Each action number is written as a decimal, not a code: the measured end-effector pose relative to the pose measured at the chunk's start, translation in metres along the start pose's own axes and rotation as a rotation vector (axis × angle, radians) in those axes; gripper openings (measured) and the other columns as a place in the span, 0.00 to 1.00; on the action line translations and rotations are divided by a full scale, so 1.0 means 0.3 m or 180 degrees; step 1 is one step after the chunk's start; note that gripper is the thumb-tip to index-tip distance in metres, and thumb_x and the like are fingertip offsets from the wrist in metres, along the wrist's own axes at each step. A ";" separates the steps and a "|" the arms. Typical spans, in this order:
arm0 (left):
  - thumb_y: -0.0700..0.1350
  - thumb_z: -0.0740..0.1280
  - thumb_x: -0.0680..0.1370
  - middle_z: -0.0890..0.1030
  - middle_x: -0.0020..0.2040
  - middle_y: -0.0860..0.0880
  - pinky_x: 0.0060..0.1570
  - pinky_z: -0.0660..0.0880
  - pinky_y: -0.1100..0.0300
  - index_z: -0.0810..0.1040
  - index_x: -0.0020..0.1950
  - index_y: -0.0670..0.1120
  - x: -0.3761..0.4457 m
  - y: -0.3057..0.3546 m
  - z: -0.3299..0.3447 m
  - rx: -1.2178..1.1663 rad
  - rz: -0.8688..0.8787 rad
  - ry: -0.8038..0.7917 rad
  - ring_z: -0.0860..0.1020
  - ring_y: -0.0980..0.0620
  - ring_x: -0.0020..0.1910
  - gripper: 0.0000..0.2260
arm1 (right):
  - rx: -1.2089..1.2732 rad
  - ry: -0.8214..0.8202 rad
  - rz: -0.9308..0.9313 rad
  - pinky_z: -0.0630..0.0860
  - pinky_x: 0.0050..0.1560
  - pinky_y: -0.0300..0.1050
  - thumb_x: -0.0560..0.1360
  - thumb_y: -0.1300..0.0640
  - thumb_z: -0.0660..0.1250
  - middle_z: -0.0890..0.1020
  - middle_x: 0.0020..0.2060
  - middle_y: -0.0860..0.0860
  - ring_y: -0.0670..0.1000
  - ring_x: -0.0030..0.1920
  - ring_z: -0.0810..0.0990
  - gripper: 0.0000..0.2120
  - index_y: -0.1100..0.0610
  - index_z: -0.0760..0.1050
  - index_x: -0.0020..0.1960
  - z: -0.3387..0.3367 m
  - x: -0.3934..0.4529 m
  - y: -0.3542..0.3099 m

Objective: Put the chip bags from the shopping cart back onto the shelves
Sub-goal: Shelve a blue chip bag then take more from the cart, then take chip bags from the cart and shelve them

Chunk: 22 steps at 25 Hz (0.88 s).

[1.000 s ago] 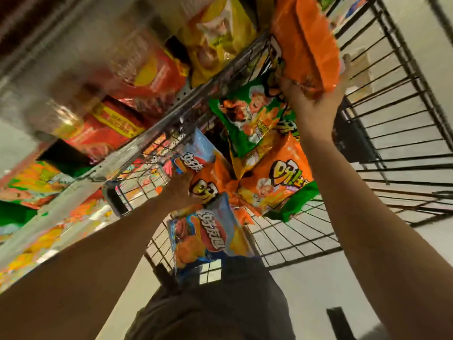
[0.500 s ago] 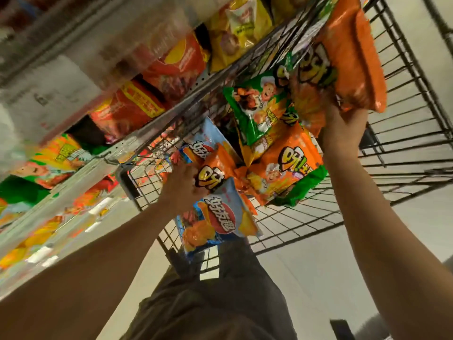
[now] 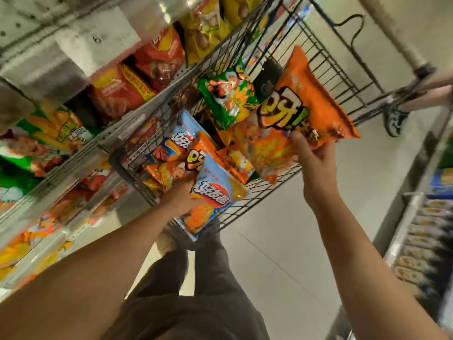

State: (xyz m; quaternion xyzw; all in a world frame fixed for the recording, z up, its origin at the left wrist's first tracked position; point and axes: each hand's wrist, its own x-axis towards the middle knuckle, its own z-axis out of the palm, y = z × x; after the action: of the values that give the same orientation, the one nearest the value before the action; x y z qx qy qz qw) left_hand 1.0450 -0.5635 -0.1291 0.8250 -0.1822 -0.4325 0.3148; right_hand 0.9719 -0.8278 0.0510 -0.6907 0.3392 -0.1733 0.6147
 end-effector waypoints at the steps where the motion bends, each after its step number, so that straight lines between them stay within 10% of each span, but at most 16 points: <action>1: 0.48 0.75 0.76 0.79 0.67 0.44 0.58 0.74 0.55 0.71 0.74 0.47 -0.024 0.020 -0.018 -0.0121 0.0083 0.0168 0.79 0.42 0.63 0.27 | 0.0093 -0.0064 0.0031 0.80 0.61 0.53 0.77 0.54 0.73 0.82 0.64 0.55 0.55 0.64 0.82 0.27 0.58 0.69 0.73 -0.015 -0.037 -0.030; 6: 0.55 0.72 0.77 0.78 0.66 0.45 0.52 0.77 0.51 0.67 0.73 0.46 -0.147 0.126 -0.156 -0.0753 0.0041 0.1031 0.79 0.44 0.60 0.29 | 0.0321 -0.0429 0.0183 0.82 0.48 0.40 0.77 0.48 0.72 0.86 0.58 0.50 0.50 0.55 0.86 0.24 0.55 0.73 0.70 -0.073 -0.149 -0.178; 12: 0.49 0.76 0.75 0.82 0.60 0.53 0.56 0.77 0.47 0.71 0.71 0.53 -0.309 0.297 -0.277 -0.1909 0.0232 0.1821 0.80 0.50 0.56 0.26 | 0.0260 -0.0745 -0.0137 0.84 0.52 0.48 0.73 0.40 0.74 0.85 0.61 0.51 0.53 0.58 0.85 0.30 0.49 0.73 0.71 -0.134 -0.162 -0.288; 17: 0.46 0.75 0.77 0.83 0.36 0.50 0.28 0.79 0.56 0.79 0.57 0.54 -0.457 0.423 -0.247 -0.2626 0.0605 0.2201 0.80 0.52 0.28 0.11 | 0.0215 -0.0999 -0.0428 0.80 0.60 0.56 0.74 0.41 0.73 0.83 0.63 0.47 0.51 0.61 0.84 0.26 0.44 0.71 0.70 -0.249 -0.138 -0.313; 22: 0.44 0.75 0.76 0.83 0.32 0.55 0.26 0.78 0.54 0.74 0.61 0.54 -0.620 0.547 -0.182 -0.2714 0.0595 0.2835 0.78 0.54 0.26 0.17 | 0.0182 -0.1525 -0.0512 0.84 0.52 0.47 0.73 0.42 0.71 0.84 0.60 0.45 0.49 0.58 0.85 0.24 0.40 0.73 0.68 -0.365 -0.144 -0.296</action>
State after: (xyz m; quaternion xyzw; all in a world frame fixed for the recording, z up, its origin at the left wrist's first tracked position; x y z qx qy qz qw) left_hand 0.9816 -0.5579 0.1166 0.7085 0.0839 -0.0522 0.6987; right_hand 0.8921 -0.8770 0.1648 -0.7191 0.1228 -0.0625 0.6811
